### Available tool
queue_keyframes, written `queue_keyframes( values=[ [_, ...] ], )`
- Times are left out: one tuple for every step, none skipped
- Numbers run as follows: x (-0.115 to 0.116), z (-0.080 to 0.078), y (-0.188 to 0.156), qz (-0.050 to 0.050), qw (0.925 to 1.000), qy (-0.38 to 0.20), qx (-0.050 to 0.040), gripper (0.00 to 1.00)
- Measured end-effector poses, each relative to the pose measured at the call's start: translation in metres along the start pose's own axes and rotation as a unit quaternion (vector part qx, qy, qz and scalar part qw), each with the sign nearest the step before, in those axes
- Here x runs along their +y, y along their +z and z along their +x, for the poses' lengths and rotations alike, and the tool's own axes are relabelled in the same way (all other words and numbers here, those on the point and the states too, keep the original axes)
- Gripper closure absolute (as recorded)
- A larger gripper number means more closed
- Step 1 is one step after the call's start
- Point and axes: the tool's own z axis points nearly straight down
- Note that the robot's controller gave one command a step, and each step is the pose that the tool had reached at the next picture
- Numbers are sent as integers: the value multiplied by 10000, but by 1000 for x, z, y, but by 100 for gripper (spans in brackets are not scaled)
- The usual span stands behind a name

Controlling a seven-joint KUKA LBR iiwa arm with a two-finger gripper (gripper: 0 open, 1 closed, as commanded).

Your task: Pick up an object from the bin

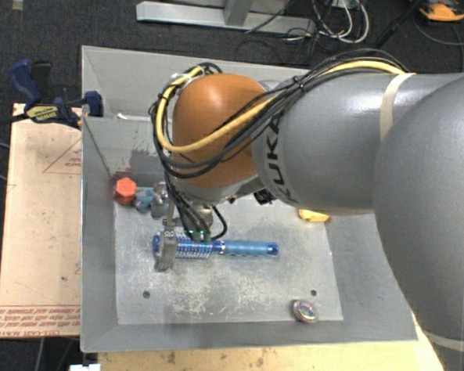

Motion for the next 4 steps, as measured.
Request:
queue_keyframes(
  values=[
    [-53, -12, 44, 8, 9988, 487, -20, 0],
    [-64, -10, 119, 5, 9992, 392, -6, 0],
    [-63, -11, 116, -10, 9992, 391, -29, 100],
    [-24, 20, -32, -21, 9999, 85, -75, 100]
  ],
)
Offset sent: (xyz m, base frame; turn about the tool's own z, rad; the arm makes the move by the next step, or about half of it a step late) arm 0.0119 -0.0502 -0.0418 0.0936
